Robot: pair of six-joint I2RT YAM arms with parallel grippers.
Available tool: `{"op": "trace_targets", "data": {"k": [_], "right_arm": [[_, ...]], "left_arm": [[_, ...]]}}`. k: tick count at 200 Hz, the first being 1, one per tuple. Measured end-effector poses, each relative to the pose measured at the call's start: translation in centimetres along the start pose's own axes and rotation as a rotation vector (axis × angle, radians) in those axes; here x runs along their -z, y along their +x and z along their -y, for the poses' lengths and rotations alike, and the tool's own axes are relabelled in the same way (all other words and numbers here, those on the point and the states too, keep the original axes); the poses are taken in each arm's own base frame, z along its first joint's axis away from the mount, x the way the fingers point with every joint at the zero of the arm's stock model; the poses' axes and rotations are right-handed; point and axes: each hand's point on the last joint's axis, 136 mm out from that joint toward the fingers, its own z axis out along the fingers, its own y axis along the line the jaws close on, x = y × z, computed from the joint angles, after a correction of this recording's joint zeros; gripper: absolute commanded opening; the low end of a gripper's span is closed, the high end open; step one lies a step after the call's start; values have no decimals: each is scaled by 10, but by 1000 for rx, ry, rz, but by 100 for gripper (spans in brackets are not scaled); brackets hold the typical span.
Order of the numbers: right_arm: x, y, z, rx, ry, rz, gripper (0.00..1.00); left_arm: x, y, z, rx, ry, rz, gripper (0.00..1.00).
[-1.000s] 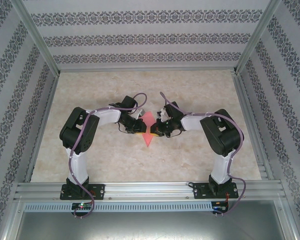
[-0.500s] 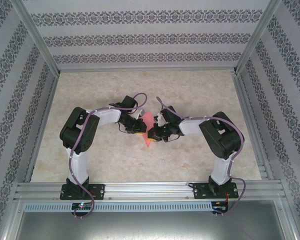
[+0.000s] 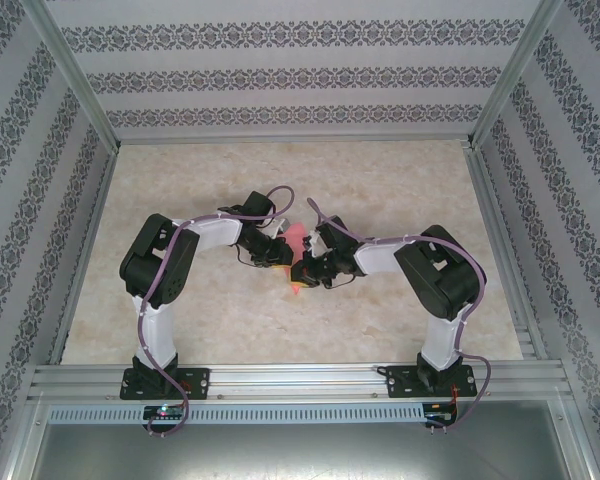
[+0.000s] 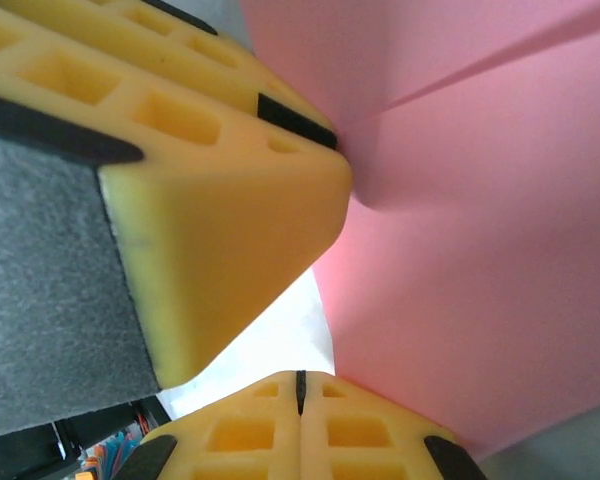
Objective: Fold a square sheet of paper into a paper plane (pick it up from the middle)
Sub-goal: Third fold the triangle at the center of the table.
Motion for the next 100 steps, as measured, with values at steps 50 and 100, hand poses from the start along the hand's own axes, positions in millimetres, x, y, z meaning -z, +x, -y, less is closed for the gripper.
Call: {"op": "trace_targets", "data": {"k": [50,100], "right_arm": [[18,4,6,-13,16,28,3],[24,8,18,-34,51,32,3]], "left_arm": [[0,0,0,0,1,0,23],[0,0,0,2,3,-4,23]]}}
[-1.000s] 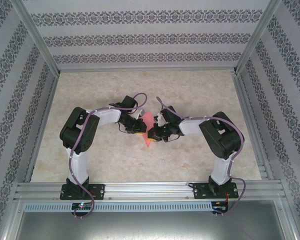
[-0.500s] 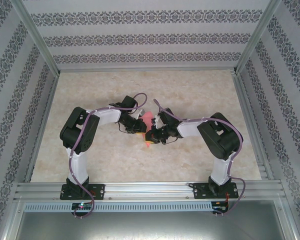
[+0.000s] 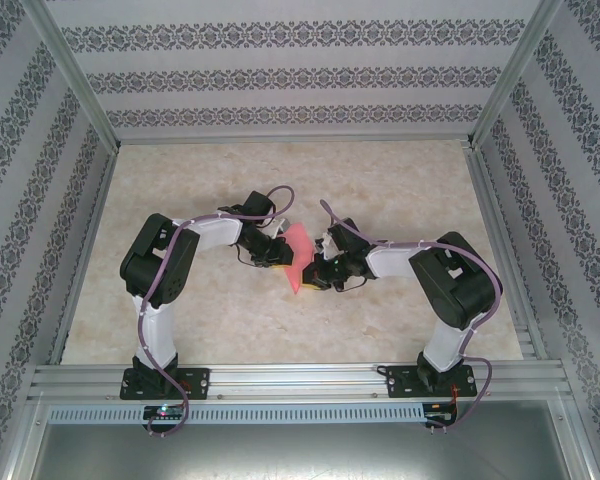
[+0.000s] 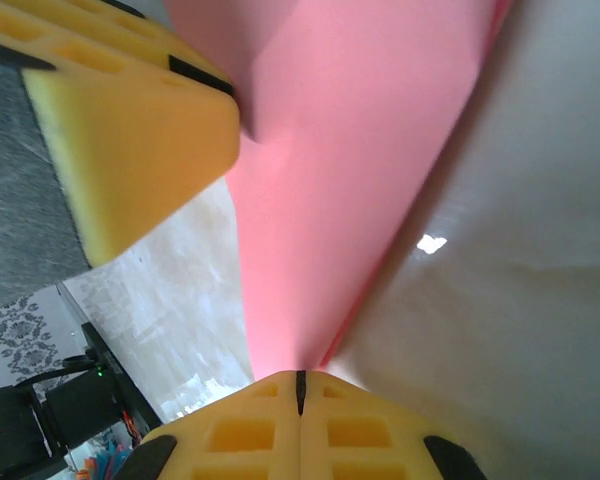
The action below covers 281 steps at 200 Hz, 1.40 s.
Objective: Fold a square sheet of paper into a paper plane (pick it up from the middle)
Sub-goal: Third fold the triangle at the center of the table.
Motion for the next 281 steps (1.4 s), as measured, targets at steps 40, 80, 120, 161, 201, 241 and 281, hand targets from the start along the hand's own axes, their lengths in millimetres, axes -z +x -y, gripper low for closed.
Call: {"op": "trace_targets", "data": {"k": [40,80,120,161,201,241,281], "right_arm": [[-1,2,1,5,7,-7,4],[-4,-1,-4,14,0,-10,4],[-6,-5,-8,18,-6,-11,4],[-9,-2,-10,25,-7,-21,4],[-5,-1,-13,28,-10,-17,4],[-5,-1,-13,29,-12,-16,4],[-3,-4,-13,25,-13,-11,4]], "left_arm": [[0,0,0,0,2,-1,23],[0,0,0,1,3,-3,23],[0,1,0,1,4,-3,23],[-1,1,1,2,6,-5,23],[-1,0,1,2,7,-5,23],[-1,0,1,3,8,-7,23],[-1,1,1,4,8,-8,23]]}}
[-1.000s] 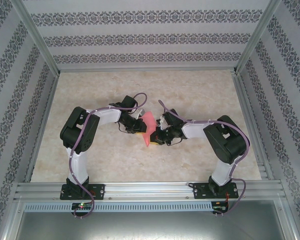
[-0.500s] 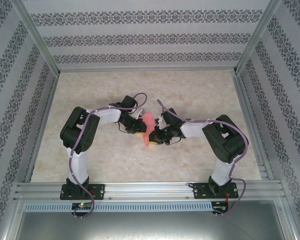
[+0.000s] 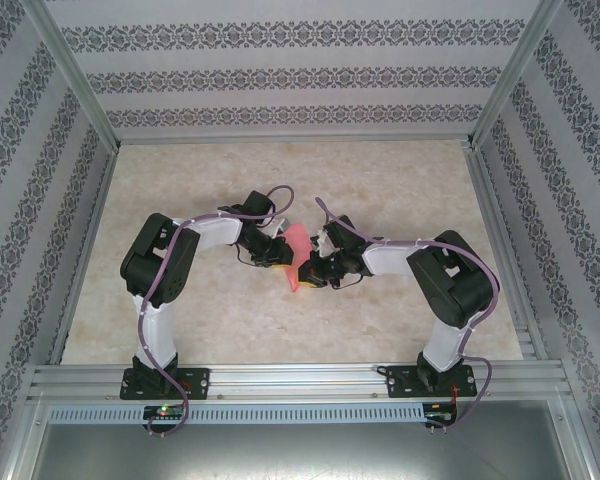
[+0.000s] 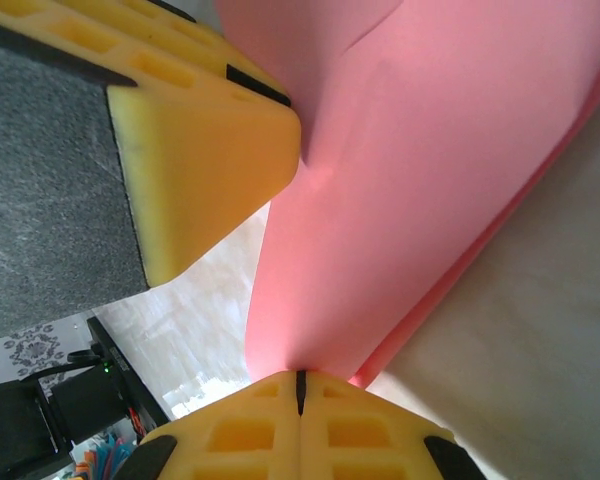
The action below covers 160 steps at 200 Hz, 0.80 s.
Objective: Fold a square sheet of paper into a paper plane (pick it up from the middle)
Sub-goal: Third fold the triangle at the center of the table.
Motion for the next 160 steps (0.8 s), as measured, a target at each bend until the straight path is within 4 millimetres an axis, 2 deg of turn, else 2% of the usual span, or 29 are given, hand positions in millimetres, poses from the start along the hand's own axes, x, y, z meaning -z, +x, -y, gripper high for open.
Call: {"op": "trace_targets", "data": {"k": [75,160], "right_arm": [[7,-5,-4,3,-25,16,4],[1,-6,1,-3,-22,9,4]], "left_arm": [[0,0,0,6,-2,-8,23],[0,0,0,3,-2,-8,23]]}}
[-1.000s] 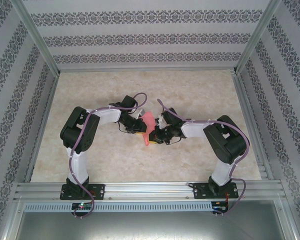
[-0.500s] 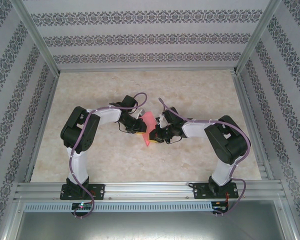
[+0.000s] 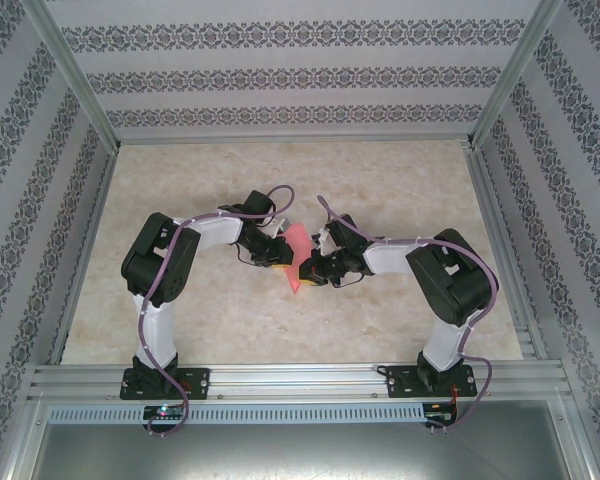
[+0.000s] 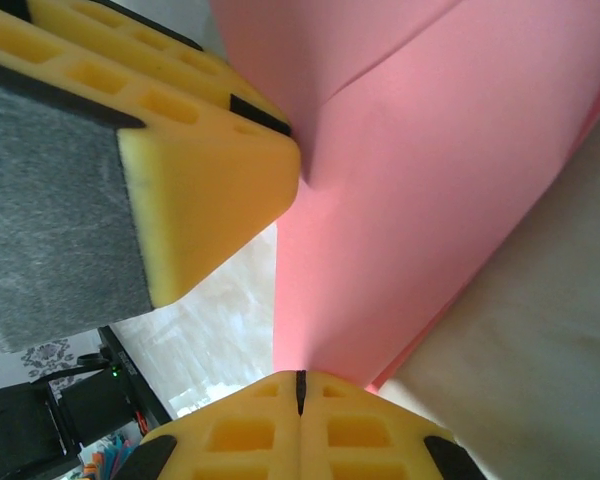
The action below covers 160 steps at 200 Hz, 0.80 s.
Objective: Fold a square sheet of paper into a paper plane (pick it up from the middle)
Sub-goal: Third fold the triangle at the center of the table.
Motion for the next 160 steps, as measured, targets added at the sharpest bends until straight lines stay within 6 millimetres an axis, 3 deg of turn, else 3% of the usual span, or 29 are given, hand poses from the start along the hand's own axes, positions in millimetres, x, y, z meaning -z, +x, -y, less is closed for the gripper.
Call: {"op": "trace_targets", "data": {"k": [160], "right_arm": [[-17,-4,-1,-3,-9,-21,4]], "left_arm": [[0,0,1,0,3,-2,23]]}}
